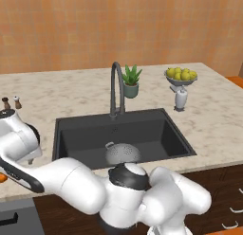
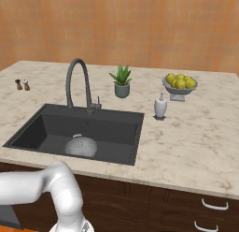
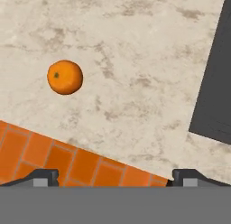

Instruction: Put the colander in the sink, put the tangerine in the colander, and turn on the sink faucet and pour water over the colander.

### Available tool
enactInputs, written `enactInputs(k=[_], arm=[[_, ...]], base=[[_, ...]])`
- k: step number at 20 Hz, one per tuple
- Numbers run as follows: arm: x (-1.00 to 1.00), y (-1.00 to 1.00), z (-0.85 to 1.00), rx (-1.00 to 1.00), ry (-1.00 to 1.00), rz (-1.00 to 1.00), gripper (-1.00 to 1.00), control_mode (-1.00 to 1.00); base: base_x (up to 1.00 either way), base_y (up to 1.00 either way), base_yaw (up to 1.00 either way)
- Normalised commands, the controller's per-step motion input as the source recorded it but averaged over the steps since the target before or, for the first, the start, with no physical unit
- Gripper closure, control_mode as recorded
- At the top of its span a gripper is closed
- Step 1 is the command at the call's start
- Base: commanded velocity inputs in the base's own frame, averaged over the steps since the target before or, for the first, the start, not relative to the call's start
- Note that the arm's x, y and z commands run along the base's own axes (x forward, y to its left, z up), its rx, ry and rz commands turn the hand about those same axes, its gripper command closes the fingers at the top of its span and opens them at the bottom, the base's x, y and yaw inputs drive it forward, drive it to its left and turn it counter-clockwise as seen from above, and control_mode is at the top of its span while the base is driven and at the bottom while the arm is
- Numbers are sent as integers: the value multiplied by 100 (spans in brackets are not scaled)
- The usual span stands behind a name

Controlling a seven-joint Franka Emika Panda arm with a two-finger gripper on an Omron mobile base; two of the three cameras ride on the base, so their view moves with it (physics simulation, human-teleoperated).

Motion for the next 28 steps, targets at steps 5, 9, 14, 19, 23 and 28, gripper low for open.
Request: enactInputs(k=[5,9,14,19,23,28], arm=[[-21,20,-43,10,-12,-10,-100,-100],[-6,7,-22,0,-19,-26,-100,-100],[0,9,-17,5,-15,-33,-100,-100],[0,21,-8,11,-3,-23,-100,-100],[6,14,3,13,8,-11,-100,-100],[8,15,1,2,19,-8,-100,-100]], base=[[0,0,0],[0,0,0],[0,0,0],[0,0,0],[0,0,0],[0,0,0]])
